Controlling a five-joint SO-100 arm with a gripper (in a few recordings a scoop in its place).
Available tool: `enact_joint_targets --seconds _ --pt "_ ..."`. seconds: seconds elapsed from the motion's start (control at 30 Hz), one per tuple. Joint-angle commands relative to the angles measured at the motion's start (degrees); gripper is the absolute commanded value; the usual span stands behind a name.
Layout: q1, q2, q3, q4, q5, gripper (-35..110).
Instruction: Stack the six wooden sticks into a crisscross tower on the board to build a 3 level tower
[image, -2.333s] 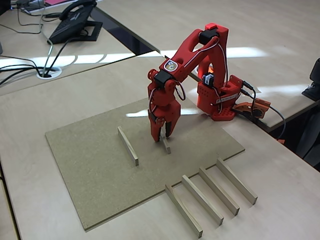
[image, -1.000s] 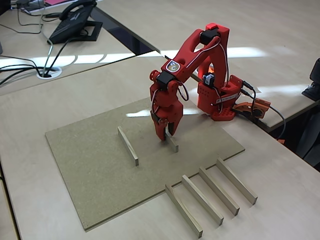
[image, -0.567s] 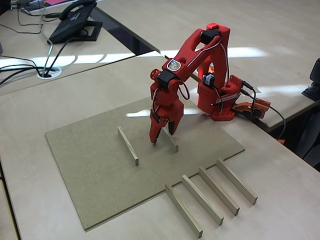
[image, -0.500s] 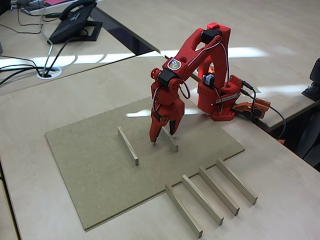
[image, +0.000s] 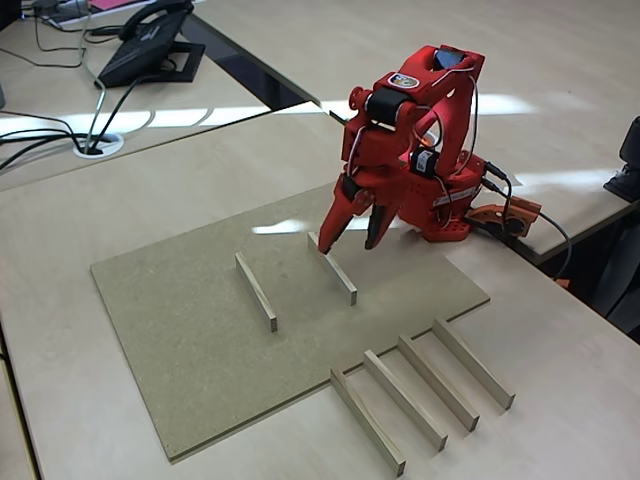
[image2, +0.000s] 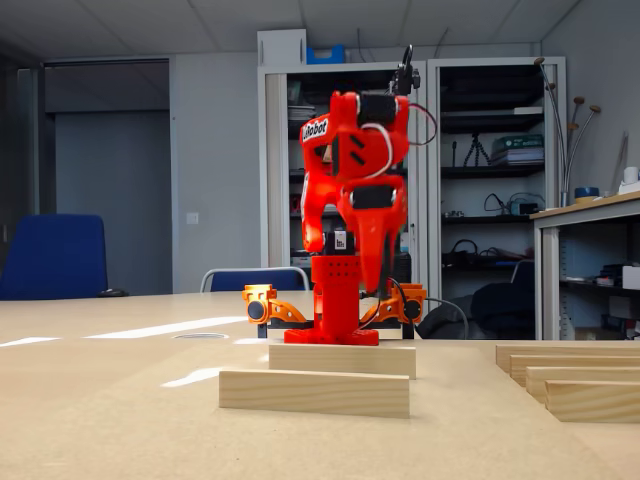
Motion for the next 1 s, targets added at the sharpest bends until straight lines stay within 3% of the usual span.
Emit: enact_joint_targets --seconds 0.0,0.2,0.37,0.57,0.7,0.97 --pt "-6.33 7.91 1.67 -4.75 7.65 5" --pt "-15.47 13.27 6.42 -11.69 16.35 0" --pt "-19.07 11.34 6.15 -13.80 17.67 0" --pt "-25.84 0.00 -2.72 -8.09 37.88 0" --pt "-29.27 -7.21 -8.79 -14.94 29.79 0" --pt "-33.49 -25.05 -25.14 -13.36 20.83 3"
